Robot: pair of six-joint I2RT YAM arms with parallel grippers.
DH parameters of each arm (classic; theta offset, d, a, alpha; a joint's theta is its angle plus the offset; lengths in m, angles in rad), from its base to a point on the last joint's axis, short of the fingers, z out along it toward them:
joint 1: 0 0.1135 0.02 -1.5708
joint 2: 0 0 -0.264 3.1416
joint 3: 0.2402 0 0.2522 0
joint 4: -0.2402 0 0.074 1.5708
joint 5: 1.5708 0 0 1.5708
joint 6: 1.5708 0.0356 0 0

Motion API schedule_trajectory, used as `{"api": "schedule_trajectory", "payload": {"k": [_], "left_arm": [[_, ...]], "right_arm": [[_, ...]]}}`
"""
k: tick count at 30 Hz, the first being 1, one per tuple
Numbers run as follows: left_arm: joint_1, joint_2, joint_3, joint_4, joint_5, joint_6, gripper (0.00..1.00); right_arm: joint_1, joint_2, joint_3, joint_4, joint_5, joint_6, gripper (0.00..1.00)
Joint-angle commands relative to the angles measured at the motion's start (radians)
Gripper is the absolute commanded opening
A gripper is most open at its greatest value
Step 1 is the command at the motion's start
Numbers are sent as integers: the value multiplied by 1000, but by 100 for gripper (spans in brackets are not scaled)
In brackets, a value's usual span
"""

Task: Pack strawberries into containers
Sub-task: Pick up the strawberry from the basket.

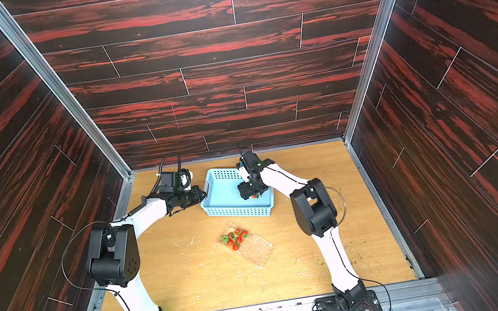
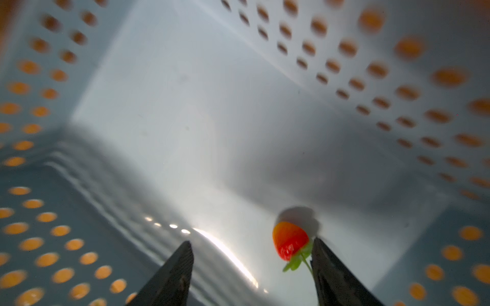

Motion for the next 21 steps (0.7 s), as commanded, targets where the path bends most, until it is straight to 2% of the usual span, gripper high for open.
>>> {"api": "schedule_trajectory", "payload": {"k": [1,10,21], "left_arm": [[5,-62,-11,31,20,-12,9],[5,-62,-16,35,27,-6,9],[5,-66,-7,17,30,5,9]], "right_arm": [[0,-43,-31,31,50,-45,72],[-7,-53,-87,-41,123,-193,72],[-9,18,-71,-7,53,-243,65]]}}
